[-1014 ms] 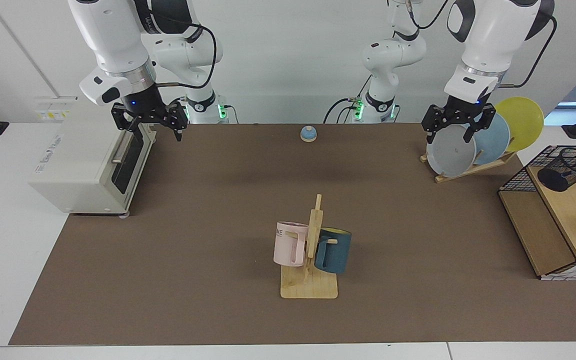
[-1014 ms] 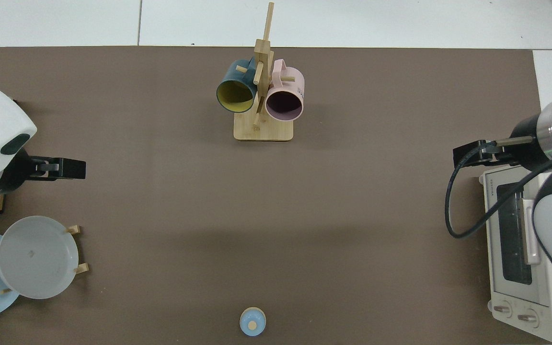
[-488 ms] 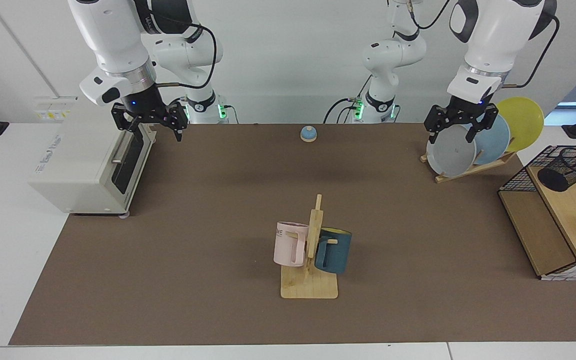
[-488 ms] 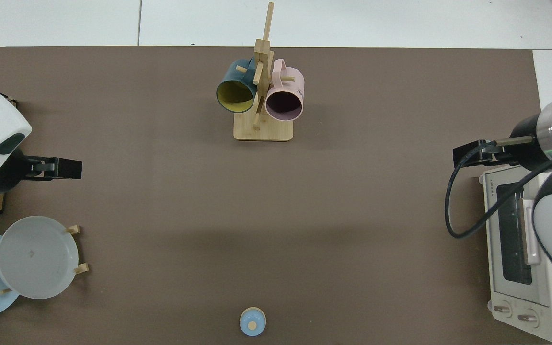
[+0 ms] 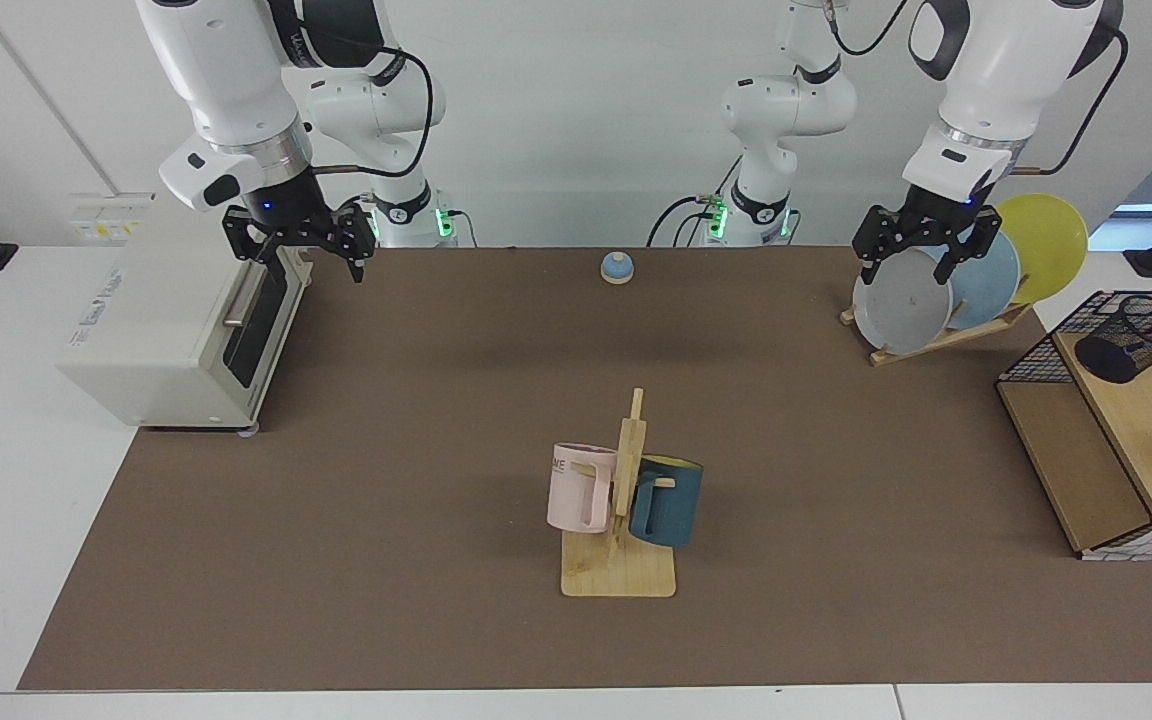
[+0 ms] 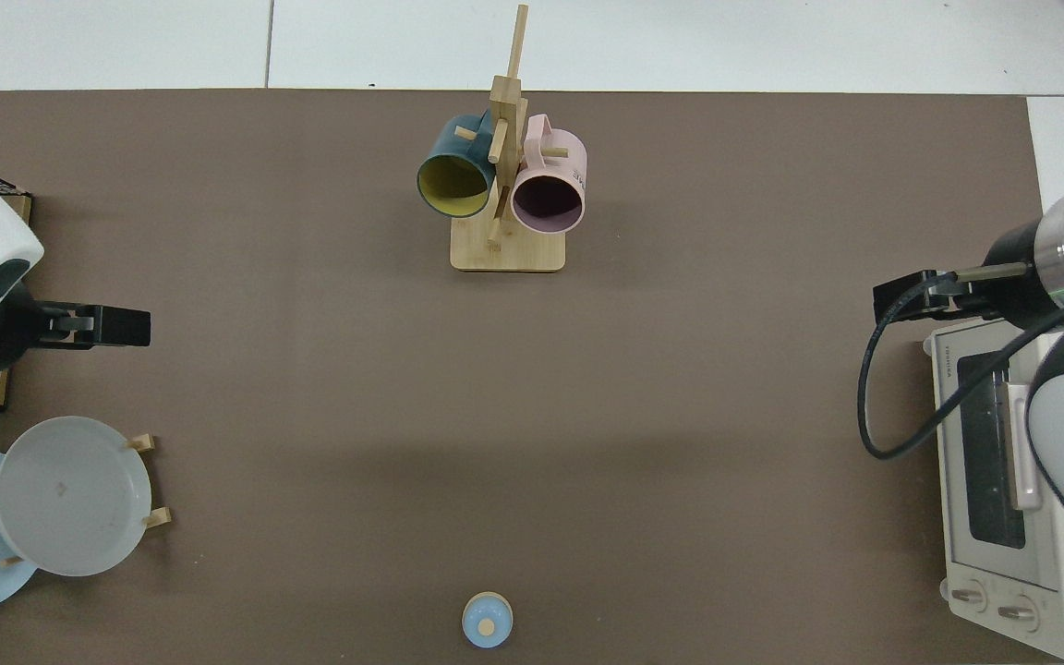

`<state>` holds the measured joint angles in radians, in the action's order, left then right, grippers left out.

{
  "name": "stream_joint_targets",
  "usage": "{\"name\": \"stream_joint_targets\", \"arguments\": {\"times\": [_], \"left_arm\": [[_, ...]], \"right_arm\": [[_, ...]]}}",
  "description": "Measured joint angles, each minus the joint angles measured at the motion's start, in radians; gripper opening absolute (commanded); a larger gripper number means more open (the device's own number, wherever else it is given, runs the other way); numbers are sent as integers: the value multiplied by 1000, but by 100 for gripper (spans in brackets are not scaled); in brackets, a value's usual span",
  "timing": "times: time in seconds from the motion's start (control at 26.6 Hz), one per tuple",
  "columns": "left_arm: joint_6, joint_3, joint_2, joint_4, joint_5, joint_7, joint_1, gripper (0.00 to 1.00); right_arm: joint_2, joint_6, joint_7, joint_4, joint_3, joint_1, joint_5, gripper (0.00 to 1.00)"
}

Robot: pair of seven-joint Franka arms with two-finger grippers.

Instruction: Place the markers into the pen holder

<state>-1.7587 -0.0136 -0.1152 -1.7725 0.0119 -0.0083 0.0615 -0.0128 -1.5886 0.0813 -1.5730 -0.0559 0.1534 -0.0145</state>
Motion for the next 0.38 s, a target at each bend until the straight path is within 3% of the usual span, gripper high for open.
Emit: {"name": "stream_joint_targets", "arguments": {"times": [0.11, 0.38], "left_arm": [[0, 36, 0, 0, 0, 0, 32, 100], [30, 47, 43, 68, 0, 28, 37, 100]], "right_arm": [[0, 0, 0, 0, 0, 0, 0, 100], [0, 0, 0, 0, 0, 0, 0, 100]]}}
